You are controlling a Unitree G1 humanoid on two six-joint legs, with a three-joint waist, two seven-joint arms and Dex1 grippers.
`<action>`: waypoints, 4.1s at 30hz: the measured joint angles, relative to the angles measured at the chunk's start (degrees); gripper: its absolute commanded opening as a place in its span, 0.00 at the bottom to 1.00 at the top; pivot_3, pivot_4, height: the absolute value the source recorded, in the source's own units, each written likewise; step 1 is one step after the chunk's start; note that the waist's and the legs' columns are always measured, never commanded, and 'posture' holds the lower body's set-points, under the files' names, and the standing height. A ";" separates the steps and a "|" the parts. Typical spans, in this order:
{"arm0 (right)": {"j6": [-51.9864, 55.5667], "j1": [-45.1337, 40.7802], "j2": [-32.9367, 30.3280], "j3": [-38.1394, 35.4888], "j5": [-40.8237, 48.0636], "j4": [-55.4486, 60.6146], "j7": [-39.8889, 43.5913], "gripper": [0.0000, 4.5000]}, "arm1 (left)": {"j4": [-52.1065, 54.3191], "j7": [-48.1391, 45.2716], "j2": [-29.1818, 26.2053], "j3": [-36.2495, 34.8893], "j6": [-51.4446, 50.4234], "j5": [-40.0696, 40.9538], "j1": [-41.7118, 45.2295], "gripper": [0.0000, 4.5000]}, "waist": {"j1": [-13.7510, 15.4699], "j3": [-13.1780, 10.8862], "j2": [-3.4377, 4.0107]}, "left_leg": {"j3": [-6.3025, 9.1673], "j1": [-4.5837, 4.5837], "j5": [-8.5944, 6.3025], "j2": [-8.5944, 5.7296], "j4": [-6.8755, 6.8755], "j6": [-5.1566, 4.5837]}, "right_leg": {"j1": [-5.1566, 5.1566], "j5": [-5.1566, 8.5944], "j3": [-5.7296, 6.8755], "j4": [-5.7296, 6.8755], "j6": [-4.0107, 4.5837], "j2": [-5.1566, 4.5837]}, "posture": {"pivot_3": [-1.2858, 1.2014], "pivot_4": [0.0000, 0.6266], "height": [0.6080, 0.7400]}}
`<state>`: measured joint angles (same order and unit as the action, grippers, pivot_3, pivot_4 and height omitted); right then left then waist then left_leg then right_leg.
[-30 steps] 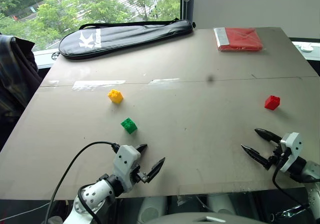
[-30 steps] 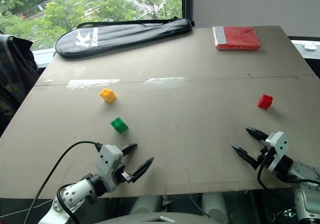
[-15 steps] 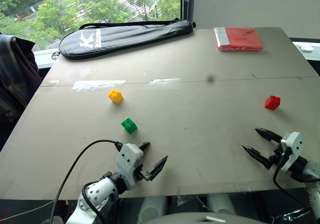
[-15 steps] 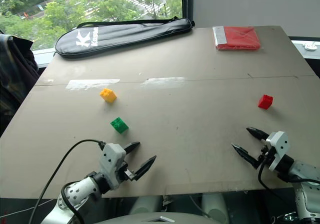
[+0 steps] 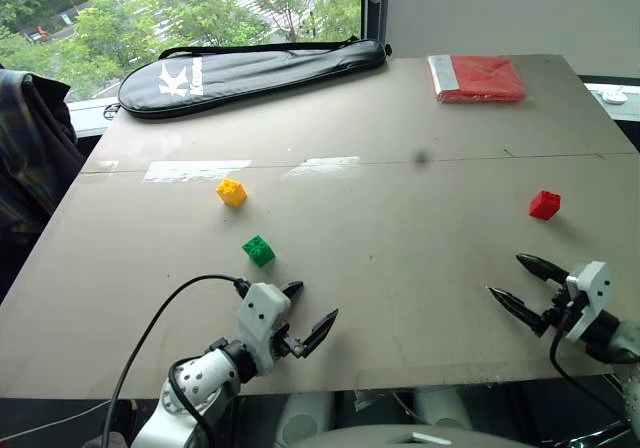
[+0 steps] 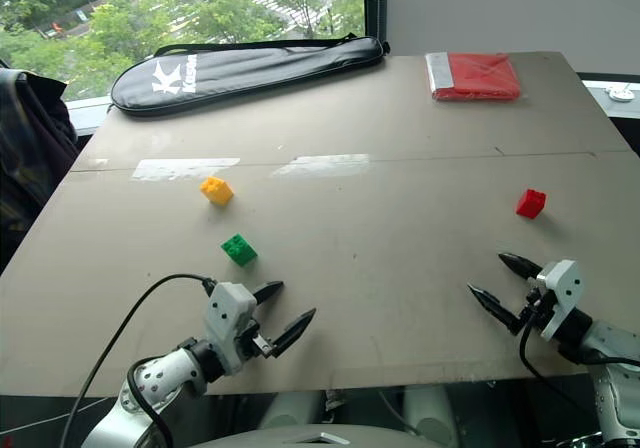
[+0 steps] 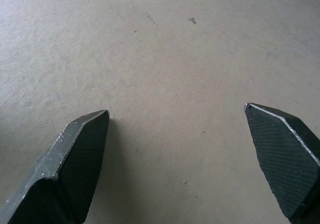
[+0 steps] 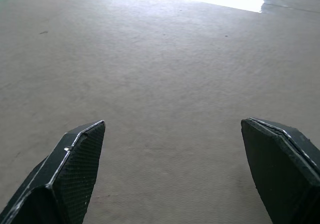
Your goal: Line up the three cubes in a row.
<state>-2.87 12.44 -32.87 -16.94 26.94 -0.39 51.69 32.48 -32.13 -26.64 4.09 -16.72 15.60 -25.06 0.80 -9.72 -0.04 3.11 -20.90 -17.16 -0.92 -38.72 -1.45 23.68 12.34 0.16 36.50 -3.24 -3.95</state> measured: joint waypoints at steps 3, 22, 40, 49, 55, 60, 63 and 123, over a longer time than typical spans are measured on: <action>1.83 -3.21 1.00 -2.59 -0.91 -0.05 -8.11 1.00 | 0.00 -1.67 -1.61 0.03 -1.40 0.44 1.95 0.98 | -0.05 -0.03 -0.01 | 0.00 -0.01 0.00 0.01 0.00 0.00 | 0.02 0.00 0.00 0.01 0.01 0.05 | 0.52 0.24 0.70; 16.42 -28.11 10.39 -3.81 -8.18 -11.66 -39.47 0.94 | -3.05 -22.33 -13.58 4.12 -13.10 11.36 38.64 0.99 | -0.64 -0.17 -0.08 | -0.13 -0.13 0.02 -0.04 -0.13 0.01 | 0.16 -0.31 -0.20 0.20 0.10 0.24 | 0.52 0.24 0.70; 20.77 -16.69 17.50 4.37 -10.29 7.10 -42.30 0.29 | -6.36 -25.24 -11.75 8.46 -12.83 9.93 44.02 1.00 | -1.76 -0.19 -0.06 | -0.11 -0.17 0.02 0.03 -0.11 0.01 | 0.31 -0.31 -0.29 0.28 0.05 0.32 | 0.52 0.24 0.70; 22.53 -9.09 23.15 17.45 -14.73 18.73 -42.40 0.29 | -6.43 -24.64 -12.36 8.33 -13.06 9.07 42.79 1.00 | -1.64 -0.19 -0.09 | -0.15 -0.16 0.02 0.05 -0.13 0.01 | 0.36 -0.19 -0.33 0.30 -0.07 0.34 | 0.52 0.24 0.70; 23.17 -8.18 24.52 20.88 -16.90 20.49 -42.68 0.29 | -6.44 -23.33 -13.42 7.57 -14.05 8.23 42.60 1.00 | -1.69 -0.21 -0.11 | -0.12 -0.16 0.02 0.06 -0.12 0.02 | 0.37 -0.22 -0.31 0.30 -0.04 0.35 | 0.52 0.24 0.70; 22.55 -8.20 27.99 23.86 -19.96 20.46 -45.33 0.29 | -5.98 -23.15 -14.73 6.32 -15.69 8.97 42.43 1.00 | -1.77 -0.23 -0.14 | -0.12 -0.20 0.02 0.07 -0.12 0.03 | 0.45 -0.23 -0.32 0.32 -0.03 0.36 | 0.52 0.24 0.70; 22.51 -8.21 29.52 24.67 -20.85 20.35 -46.65 0.29 | -5.84 -23.20 -15.29 5.23 -16.40 9.42 42.35 1.00 | -1.71 -0.23 -0.14 | -0.12 -0.24 0.03 0.07 -0.12 0.04 | 0.48 -0.24 -0.32 0.33 -0.02 0.35 | 0.52 0.24 0.70; 5.22 6.00 -0.10 19.21 5.13 28.61 6.42 0.99 | -41.42 -21.89 -8.64 -12.50 21.63 -0.49 26.79 1.00 | 0.20 -0.32 -0.59 | 0.07 0.09 0.03 0.12 -0.52 0.04 | -0.08 -0.14 0.01 0.33 0.17 0.19 | 0.52 0.24 0.70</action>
<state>2.35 18.45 -32.97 2.27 32.08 28.22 58.11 -8.94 -54.02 -35.28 -8.41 4.90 15.11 1.73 1.01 -10.03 -0.62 3.18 -20.81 -17.13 -0.80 -39.23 -1.41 23.60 12.20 0.17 36.83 -3.07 -3.76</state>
